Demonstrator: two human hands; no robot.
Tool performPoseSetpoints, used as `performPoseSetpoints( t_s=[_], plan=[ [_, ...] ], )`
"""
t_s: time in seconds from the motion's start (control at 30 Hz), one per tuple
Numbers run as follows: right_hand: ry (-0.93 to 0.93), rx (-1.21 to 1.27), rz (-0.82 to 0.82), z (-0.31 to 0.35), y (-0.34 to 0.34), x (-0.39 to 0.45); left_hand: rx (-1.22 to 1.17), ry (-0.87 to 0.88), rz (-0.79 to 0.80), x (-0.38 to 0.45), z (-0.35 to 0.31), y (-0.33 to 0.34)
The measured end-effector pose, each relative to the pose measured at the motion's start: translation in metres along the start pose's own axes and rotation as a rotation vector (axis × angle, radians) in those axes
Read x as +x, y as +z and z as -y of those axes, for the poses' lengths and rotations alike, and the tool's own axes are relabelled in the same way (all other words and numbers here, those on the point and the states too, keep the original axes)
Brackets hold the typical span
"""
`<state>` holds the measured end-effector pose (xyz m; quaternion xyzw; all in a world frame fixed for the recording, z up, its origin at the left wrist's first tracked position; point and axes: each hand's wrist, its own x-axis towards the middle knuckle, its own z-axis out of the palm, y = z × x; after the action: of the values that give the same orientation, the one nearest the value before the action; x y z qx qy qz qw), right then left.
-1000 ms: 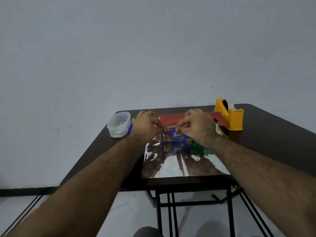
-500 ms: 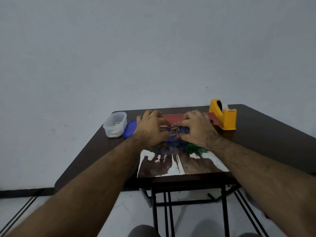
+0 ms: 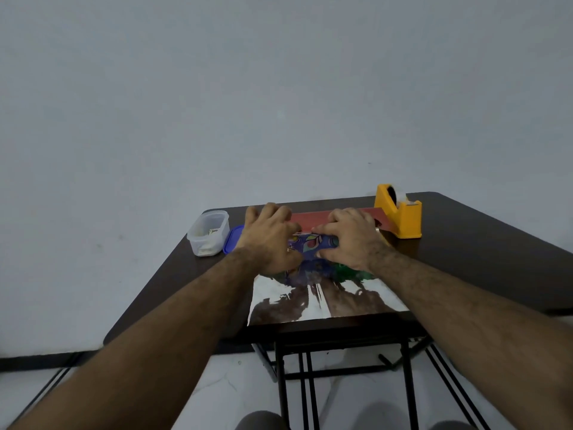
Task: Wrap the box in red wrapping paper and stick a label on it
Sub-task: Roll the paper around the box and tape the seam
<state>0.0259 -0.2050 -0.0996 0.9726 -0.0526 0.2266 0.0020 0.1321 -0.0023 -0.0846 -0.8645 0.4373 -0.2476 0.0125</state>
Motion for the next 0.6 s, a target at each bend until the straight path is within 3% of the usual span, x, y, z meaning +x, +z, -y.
performPoseSetpoints(
  t_s=[0.17, 0.4, 0.5, 0.6],
  plan=[
    [0.033, 0.005, -0.082, -0.029, -0.001, -0.019, -0.240, -0.147, 0.095, -0.011, 0.017, 0.000],
    [0.053, -0.094, -0.219, -0.041, 0.004, -0.030, -0.206, -0.007, -0.009, -0.015, 0.006, 0.009],
    [0.167, 0.147, -0.136, -0.032, 0.002, -0.021, -0.365, 0.034, -0.009, -0.011, 0.006, -0.005],
    [0.311, 0.431, -0.099, -0.029, 0.002, -0.012, -0.700, -0.171, -0.032, 0.002, 0.017, -0.020]
  ],
)
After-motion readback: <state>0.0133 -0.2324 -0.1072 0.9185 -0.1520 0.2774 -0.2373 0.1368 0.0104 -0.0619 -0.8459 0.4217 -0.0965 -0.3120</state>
